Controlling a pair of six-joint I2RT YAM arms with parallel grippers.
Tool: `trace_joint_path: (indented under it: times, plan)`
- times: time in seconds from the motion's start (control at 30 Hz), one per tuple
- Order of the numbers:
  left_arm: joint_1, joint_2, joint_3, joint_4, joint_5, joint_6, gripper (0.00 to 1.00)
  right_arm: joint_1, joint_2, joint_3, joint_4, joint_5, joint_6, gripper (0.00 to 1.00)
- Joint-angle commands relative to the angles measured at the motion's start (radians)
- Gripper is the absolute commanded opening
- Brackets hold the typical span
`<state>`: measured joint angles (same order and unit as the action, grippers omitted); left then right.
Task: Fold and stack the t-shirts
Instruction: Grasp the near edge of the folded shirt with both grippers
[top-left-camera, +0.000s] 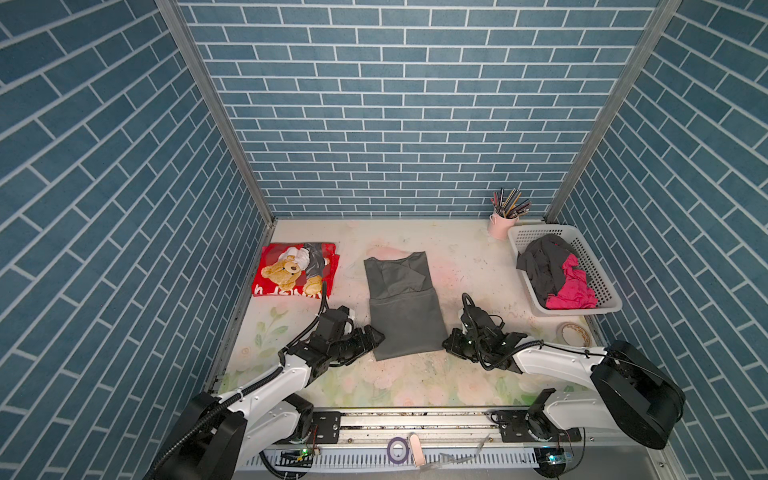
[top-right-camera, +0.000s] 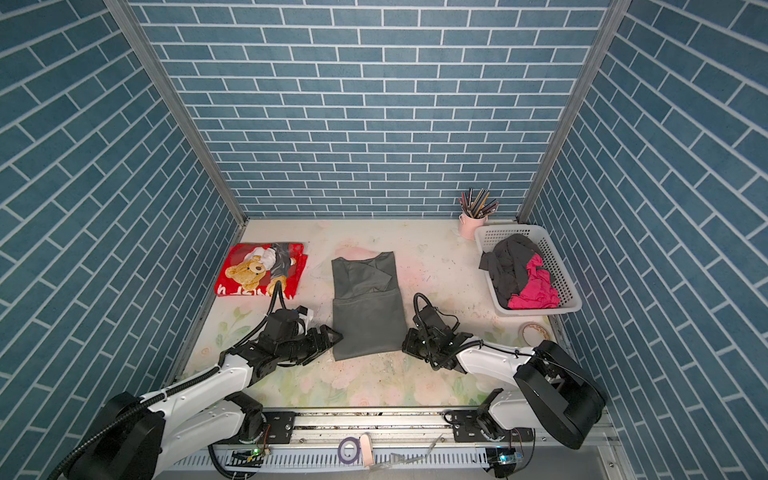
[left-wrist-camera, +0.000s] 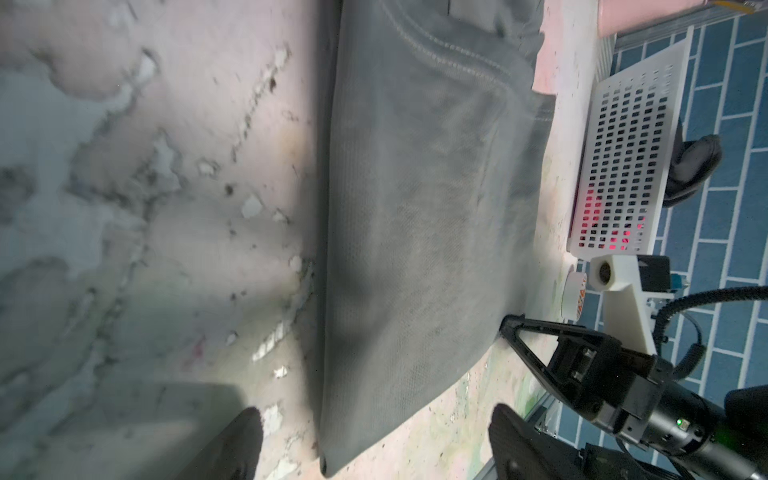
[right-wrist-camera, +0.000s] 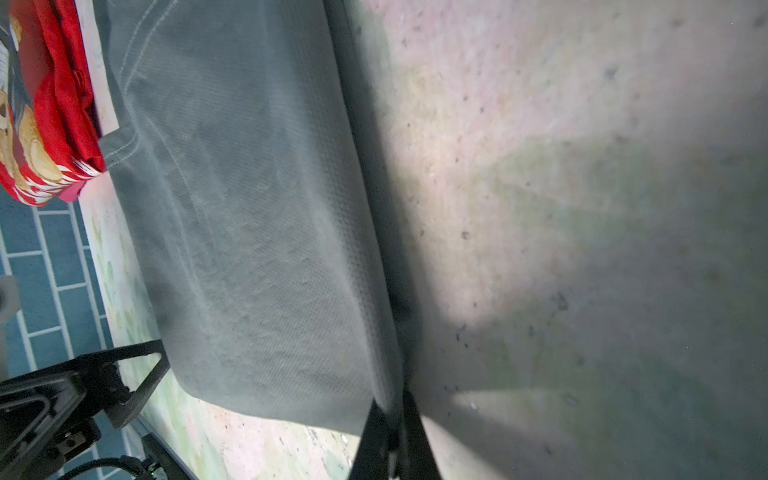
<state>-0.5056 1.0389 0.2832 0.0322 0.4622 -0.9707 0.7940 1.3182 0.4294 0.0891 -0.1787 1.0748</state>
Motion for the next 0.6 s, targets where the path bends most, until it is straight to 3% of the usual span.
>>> trace_joint_path:
  times: [0.0, 0.4, 0.47, 0.57]
  plan:
    - [-0.036, 0.010, -0.024, -0.011, -0.006, -0.060, 0.87, 0.004, 0.005, 0.033, -0.027, 0.025, -0.008, 0.00]
    - [-0.095, 0.105, -0.026, 0.025, -0.057, -0.066, 0.74, 0.007, -0.022, 0.057, -0.079, 0.052, -0.067, 0.00]
    - [-0.104, 0.122, -0.011, -0.005, -0.065, -0.047, 0.67, 0.006, -0.026, 0.060, -0.086, 0.056, -0.070, 0.00]
    - [-0.125, 0.113, 0.014, -0.101, -0.105, -0.010, 0.67, 0.006, -0.034, 0.066, -0.092, 0.061, -0.076, 0.00]
